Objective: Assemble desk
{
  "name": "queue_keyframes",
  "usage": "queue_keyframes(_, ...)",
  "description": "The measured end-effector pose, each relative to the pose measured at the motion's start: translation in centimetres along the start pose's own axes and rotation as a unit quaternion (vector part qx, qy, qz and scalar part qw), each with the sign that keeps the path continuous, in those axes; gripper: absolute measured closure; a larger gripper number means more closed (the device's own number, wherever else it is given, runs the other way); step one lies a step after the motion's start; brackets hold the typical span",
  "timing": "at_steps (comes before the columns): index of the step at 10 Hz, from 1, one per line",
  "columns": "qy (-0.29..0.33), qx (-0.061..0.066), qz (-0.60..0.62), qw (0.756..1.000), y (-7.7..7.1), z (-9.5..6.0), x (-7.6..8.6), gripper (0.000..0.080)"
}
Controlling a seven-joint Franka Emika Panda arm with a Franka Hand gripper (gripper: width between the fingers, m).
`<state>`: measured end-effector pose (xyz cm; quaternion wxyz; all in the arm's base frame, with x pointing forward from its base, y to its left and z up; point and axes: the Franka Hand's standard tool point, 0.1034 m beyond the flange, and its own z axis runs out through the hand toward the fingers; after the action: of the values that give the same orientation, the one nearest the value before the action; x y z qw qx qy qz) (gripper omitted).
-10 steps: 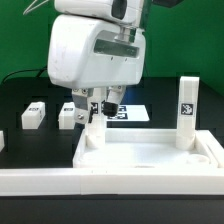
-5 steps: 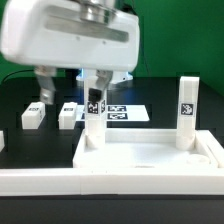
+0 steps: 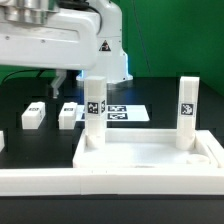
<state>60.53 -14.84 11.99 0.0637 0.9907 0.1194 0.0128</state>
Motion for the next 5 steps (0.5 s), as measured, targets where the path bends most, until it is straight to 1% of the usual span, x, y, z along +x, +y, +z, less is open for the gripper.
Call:
queue_keyframes(2, -0.001, 0.002, 0.08, 0.997, -0.1, 0.1, 0.0, 0.015)
queue_keyframes(3, -0.005, 0.028, 0.14, 0.99, -0.2, -0.1, -0.3, 0.015)
queue_keyframes(4, -0.001, 0.059, 0.19, 0.98, 0.6, -0.7, -1.2, 0.015)
queue_keyframes(5, 0.004, 0.087, 0.235, 0.968, 1.5, -0.6, -2.7, 0.015)
